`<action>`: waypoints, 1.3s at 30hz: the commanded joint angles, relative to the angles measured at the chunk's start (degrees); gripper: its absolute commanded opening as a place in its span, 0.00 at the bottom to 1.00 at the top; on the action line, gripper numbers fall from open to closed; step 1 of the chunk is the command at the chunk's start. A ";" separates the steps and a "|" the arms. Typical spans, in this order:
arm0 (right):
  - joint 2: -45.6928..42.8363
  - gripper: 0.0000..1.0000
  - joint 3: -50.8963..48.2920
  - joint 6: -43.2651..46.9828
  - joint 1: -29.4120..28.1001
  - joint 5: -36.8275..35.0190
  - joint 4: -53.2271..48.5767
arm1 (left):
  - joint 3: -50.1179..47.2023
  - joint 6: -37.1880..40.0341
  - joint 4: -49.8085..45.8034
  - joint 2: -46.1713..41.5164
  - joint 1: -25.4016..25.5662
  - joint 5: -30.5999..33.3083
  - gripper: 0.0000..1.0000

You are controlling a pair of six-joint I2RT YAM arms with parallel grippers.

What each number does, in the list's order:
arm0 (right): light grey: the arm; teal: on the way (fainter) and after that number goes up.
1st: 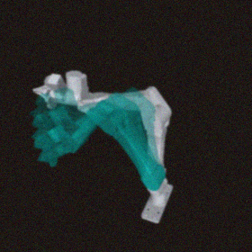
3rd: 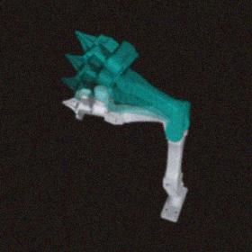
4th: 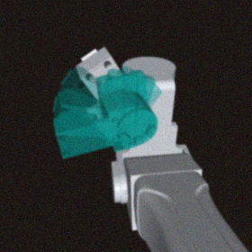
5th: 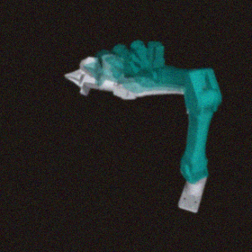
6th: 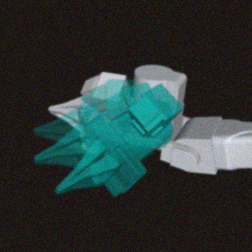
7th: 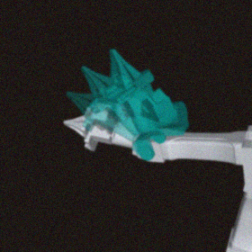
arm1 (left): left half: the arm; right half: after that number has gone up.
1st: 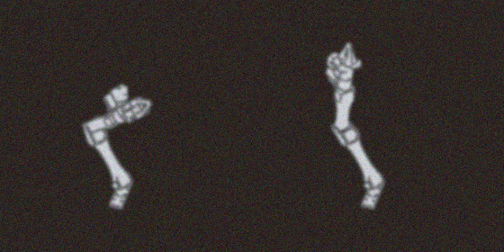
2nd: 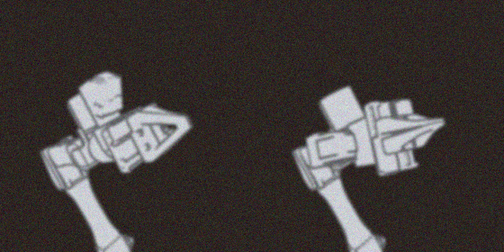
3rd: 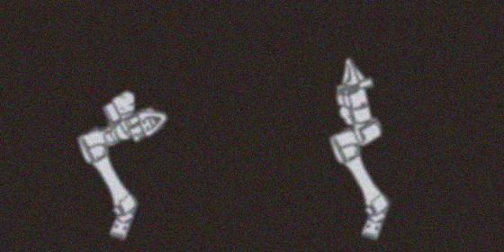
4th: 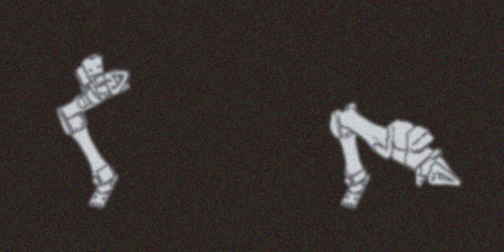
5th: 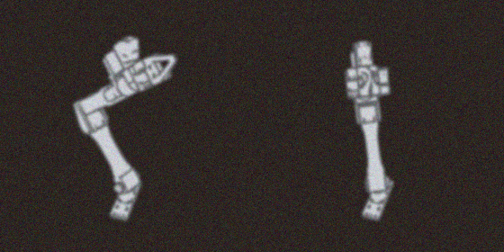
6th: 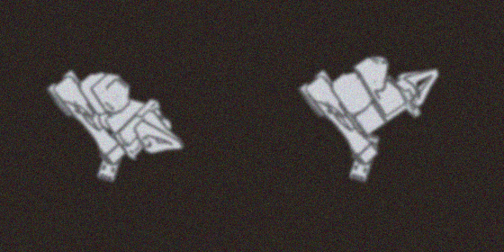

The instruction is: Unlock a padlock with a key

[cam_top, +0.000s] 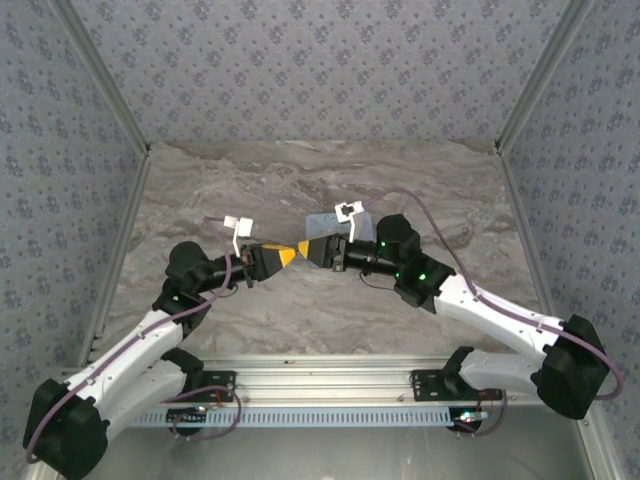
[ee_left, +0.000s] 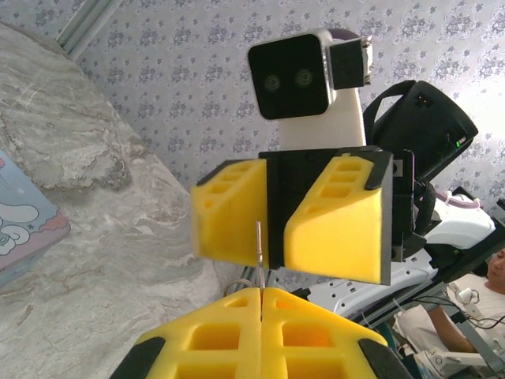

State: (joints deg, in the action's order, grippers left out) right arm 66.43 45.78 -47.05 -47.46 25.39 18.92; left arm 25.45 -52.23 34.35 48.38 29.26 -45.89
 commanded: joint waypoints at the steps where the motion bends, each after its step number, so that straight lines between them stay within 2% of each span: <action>1: 0.70 0.30 0.73 -0.85 -0.50 1.33 3.84 | 2.19 -0.53 2.06 -0.89 0.27 -1.44 0.00; 7: 0.80 0.17 0.80 0.05 -0.05 1.33 3.83 | 2.50 0.58 0.12 -0.83 0.44 -2.40 0.00; 12: 0.55 0.00 0.71 1.52 0.22 2.37 3.85 | 2.50 1.33 -1.31 -0.92 0.42 -3.05 0.00; 18: -1.07 0.00 0.29 4.72 0.21 3.55 2.57 | 3.59 4.50 -5.84 -1.58 0.33 -4.24 0.02; 21: -2.22 0.00 0.09 6.21 0.44 4.12 0.91 | 3.90 4.90 -6.32 -1.80 0.12 -5.41 0.24; 24: -3.02 0.00 -0.27 6.35 0.96 4.92 0.20 | 3.73 4.32 -4.96 -1.76 -0.28 -6.41 0.35; 27: -3.24 0.00 -0.65 6.02 1.30 5.36 0.08 | 3.64 2.66 -1.81 -1.00 -0.25 -7.91 0.40; 35: -1.76 0.00 0.26 5.66 1.29 7.30 -0.20 | 4.60 0.78 0.92 1.57 -0.26 -8.60 0.41; 39: -1.22 0.00 0.63 5.56 1.06 7.84 -0.06 | 5.20 0.88 1.42 2.48 -0.25 -8.43 0.35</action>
State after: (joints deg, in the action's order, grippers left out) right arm 64.84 45.78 -42.35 -46.37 31.53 18.74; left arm 27.70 -51.09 32.45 50.63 29.23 -53.19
